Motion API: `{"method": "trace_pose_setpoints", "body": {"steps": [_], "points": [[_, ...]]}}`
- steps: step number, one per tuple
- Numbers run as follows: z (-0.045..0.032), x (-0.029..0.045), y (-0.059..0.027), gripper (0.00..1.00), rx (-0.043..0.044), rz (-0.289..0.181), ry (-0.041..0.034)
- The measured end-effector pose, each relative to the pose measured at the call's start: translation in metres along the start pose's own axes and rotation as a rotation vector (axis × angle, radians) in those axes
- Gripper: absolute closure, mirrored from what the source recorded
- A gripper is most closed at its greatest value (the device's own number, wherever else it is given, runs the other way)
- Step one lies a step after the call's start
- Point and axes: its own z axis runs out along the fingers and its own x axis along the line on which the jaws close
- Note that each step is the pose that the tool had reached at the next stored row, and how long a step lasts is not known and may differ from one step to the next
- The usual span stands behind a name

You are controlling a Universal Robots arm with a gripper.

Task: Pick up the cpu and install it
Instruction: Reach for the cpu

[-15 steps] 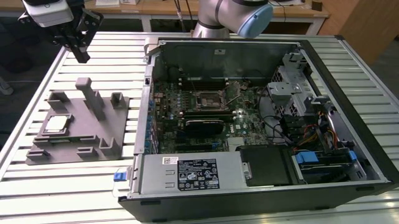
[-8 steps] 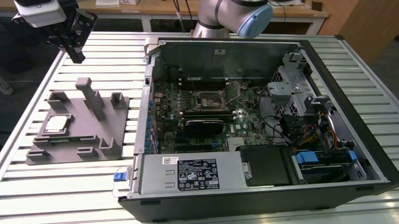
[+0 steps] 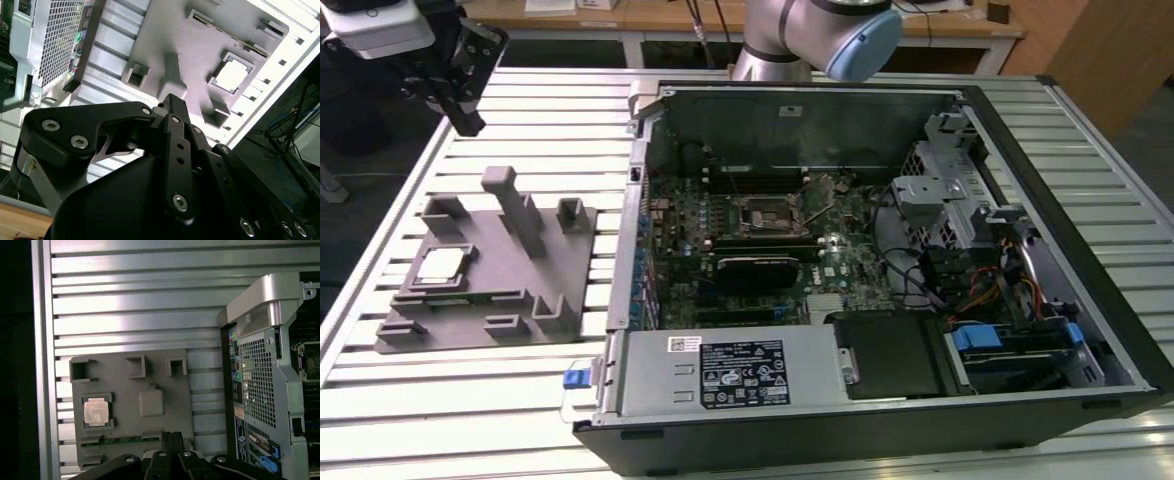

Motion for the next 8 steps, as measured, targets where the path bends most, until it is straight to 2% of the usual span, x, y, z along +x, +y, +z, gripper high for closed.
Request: {"method": "trace_pose_setpoints", "body": {"steps": [8], "points": [[0.0004,0.0174,-0.0014,0.89,0.0,0.0,0.0]]}}
